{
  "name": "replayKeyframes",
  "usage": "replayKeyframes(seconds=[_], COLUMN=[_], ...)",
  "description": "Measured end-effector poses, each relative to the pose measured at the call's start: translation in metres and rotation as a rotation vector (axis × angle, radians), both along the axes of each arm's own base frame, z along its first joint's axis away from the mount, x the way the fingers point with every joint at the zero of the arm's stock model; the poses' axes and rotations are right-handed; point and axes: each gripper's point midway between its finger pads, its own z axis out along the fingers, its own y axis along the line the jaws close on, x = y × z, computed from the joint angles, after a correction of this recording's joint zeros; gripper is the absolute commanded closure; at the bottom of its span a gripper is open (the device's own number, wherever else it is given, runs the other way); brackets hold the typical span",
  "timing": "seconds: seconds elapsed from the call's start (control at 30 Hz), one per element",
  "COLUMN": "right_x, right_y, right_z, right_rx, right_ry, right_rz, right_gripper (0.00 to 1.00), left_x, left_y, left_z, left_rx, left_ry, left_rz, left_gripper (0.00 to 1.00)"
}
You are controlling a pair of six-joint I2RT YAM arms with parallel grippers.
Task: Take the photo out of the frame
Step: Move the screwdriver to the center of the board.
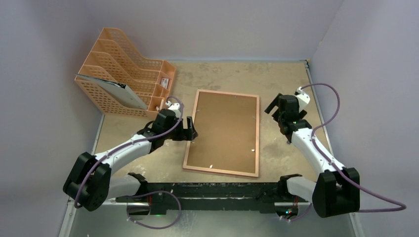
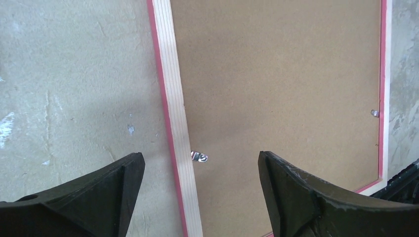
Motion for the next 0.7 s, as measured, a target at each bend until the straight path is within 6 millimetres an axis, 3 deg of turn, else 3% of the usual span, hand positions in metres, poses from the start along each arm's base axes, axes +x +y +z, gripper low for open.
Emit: replayKeyframes(seconds=[0.23, 0.43, 0.57, 0.7], right_x=[-0.031, -0.032, -0.025, -0.033], right_y=[-0.021, -0.036, -0.071, -0.104], right_z=[-0.012, -0.005, -0.03, -0.057], right_rx=[0.004, 0.048, 0.052, 0.075], right_ry=[0.044, 0.007, 0.076, 0.177], right_rz=[-0.154, -0.233, -0.283, -0.308], right_gripper=[0.01, 0.04, 0.04, 0.01], left_x=[0.0, -0.001, -0.002, -0.001], left_y=[0.002, 0.003, 0.001, -0.002], left_z=[0.006, 0.006, 0.006, 0.008], left_rx=[-0.001, 0.001, -0.006, -0.019], left_ry=[-0.019, -0.014, -0.011, -0.016], left_rz=[0.01, 0.009, 0.001, -0.008], left_gripper=[0.1, 0.11, 0.11, 0.11])
